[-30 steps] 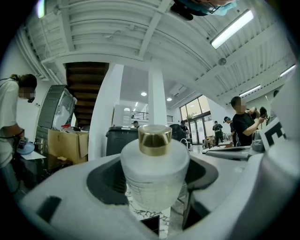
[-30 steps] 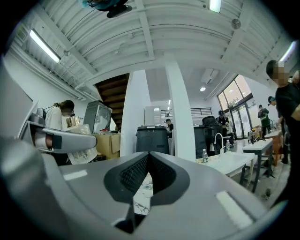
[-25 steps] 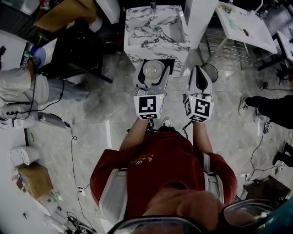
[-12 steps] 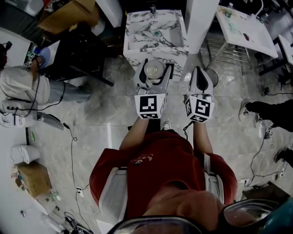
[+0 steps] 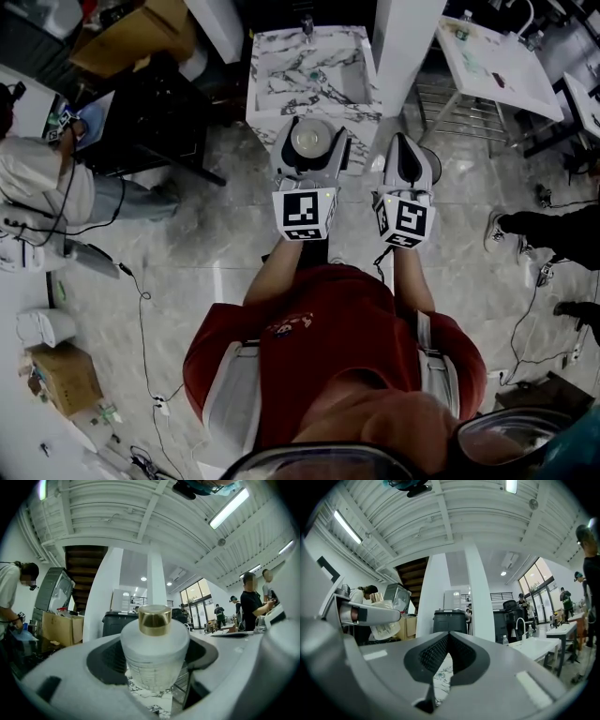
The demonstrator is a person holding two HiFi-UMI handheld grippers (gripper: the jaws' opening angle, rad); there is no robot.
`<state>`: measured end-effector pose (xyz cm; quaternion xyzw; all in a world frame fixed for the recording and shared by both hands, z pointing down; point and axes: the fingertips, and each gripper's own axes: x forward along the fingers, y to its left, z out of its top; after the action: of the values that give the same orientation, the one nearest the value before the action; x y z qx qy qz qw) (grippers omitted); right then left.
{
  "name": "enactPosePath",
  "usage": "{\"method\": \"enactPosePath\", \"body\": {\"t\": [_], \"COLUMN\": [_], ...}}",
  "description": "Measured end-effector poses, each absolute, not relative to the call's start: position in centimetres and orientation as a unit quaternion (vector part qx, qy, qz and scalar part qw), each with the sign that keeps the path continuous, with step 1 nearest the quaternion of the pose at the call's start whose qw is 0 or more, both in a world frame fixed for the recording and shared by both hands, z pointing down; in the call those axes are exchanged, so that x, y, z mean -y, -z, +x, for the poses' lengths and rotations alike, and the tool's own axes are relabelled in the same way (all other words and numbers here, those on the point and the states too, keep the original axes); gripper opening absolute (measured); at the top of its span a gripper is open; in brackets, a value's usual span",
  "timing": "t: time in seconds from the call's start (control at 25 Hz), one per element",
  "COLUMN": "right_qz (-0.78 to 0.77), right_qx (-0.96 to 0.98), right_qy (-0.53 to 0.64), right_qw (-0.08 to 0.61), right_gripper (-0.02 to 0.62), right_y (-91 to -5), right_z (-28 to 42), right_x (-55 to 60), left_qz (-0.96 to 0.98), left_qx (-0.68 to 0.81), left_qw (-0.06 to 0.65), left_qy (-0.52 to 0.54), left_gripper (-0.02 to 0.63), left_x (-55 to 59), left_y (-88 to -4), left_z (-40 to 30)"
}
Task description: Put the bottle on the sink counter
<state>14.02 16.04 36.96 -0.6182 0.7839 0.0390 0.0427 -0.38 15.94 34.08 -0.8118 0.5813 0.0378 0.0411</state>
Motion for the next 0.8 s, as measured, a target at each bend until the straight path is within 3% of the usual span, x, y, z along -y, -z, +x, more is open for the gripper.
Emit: {"method": "enactPosePath", "body": {"t": [0.8], "right_qz": [-0.619], "right_qx": [-0.784], "right_qy": [-0.033], "right_qw": [0.028], "right_gripper": [0.002], "right_y": [-38.1], "right_z": [11.0], "right_x": [-4.4], "left_qz": [-0.819], "left_qx": [-0.572], "left_qw": [0.032], "left_qy": [-0.035], "left_gripper": [0.336], "left_x": [-4.1], "left_y": [-35.0], "left_z": [-2.4]}}
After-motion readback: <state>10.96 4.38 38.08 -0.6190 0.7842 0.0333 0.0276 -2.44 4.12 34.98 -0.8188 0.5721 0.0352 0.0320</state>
